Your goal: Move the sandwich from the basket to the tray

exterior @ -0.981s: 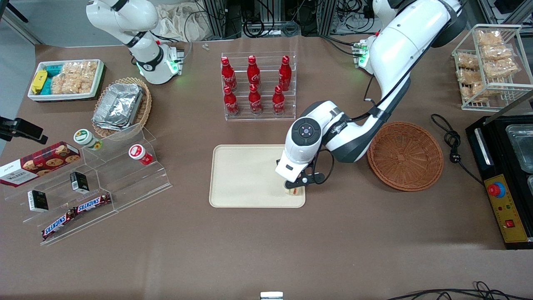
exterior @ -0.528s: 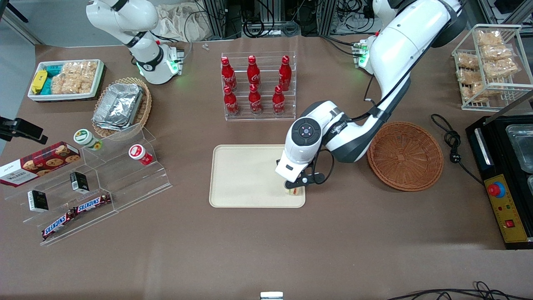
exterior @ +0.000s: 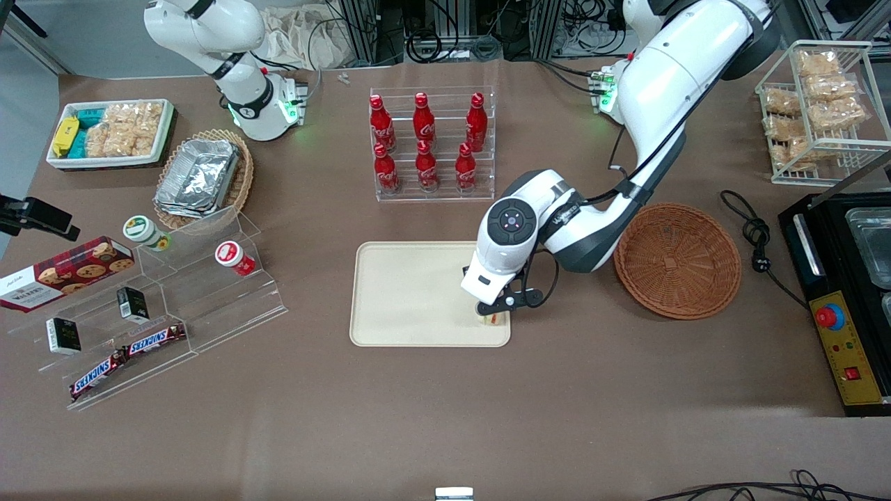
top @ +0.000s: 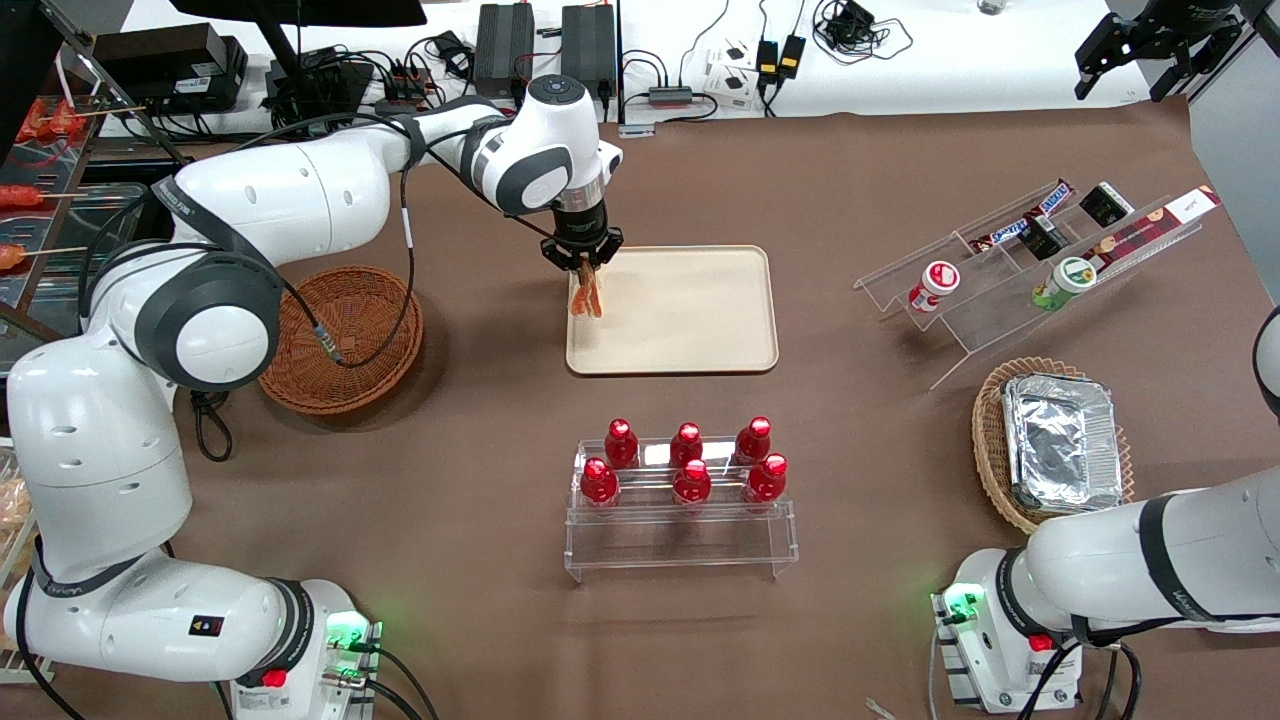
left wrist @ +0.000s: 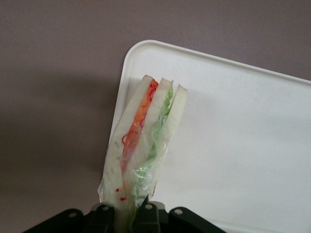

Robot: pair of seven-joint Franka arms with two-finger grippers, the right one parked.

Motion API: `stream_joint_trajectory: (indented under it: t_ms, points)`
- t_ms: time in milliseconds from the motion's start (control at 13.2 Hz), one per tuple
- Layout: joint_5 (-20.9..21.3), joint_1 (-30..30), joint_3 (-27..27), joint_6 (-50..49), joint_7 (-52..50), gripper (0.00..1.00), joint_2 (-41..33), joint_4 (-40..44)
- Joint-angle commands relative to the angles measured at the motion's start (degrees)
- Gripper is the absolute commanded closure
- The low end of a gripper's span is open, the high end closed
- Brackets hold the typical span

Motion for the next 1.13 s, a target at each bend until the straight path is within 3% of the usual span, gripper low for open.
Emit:
stream_joint_trajectory:
  t_ms: [0,528,604,679,1057]
  points:
    - [2.83,-1.77,1.18,5.22,-2.29,0.94,5.92,3.55]
    - [2.91,-1.86,1.18,5.22,-2.37,0.92,6.18,3.55]
    - [2.83,-1.86,1.18,5.22,-2.37,0.64,6.10,3.55]
    - [3.00,-1.86,1.18,5.22,-2.29,0.01,6.18,3.55]
    - [2.39,0.15,1.09,-0.81,-2.29,0.00,0.14,3.81]
